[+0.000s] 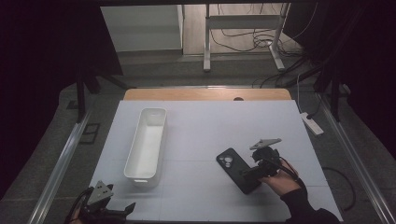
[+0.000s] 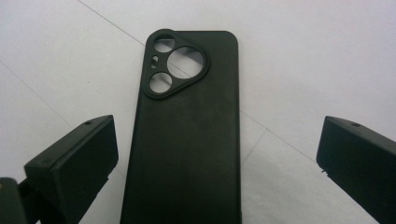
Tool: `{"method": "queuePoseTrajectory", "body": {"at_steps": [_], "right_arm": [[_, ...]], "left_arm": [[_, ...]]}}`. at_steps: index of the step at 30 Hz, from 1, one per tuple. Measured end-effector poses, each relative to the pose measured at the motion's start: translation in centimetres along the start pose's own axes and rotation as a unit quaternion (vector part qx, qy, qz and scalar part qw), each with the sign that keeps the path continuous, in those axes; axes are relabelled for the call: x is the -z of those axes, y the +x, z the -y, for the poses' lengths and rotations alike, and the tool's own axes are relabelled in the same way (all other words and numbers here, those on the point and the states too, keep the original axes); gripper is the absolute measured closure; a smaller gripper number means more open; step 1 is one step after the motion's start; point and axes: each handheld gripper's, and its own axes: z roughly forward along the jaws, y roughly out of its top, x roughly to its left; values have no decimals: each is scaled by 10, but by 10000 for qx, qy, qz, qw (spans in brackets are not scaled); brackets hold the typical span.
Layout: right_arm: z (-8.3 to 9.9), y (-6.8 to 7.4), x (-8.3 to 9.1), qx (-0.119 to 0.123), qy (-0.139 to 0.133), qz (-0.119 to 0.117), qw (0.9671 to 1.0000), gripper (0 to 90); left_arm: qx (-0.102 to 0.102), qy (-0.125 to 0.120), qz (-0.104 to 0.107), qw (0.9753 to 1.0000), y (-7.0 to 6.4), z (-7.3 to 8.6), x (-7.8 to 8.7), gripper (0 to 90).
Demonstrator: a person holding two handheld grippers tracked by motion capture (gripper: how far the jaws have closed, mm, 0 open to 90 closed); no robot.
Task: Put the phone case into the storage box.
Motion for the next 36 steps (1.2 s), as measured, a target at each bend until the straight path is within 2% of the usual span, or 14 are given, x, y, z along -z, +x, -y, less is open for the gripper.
{"method": "queuePoseTrajectory", "body": {"at_steps": [18, 28, 36], "right_arm": [[-8, 18, -17, 249, 209, -49, 9995, 0], [-5, 15, -23, 217, 294, -38, 9993, 0], [4, 16, -32, 222, 417, -76, 9989, 0]], "left_arm": [[-2, 15, -2, 10000, 0, 0, 0, 16], [-6, 17, -8, 10000, 0, 0, -1, 16], [-12, 16, -2, 10000, 0, 0, 0, 16]]}}
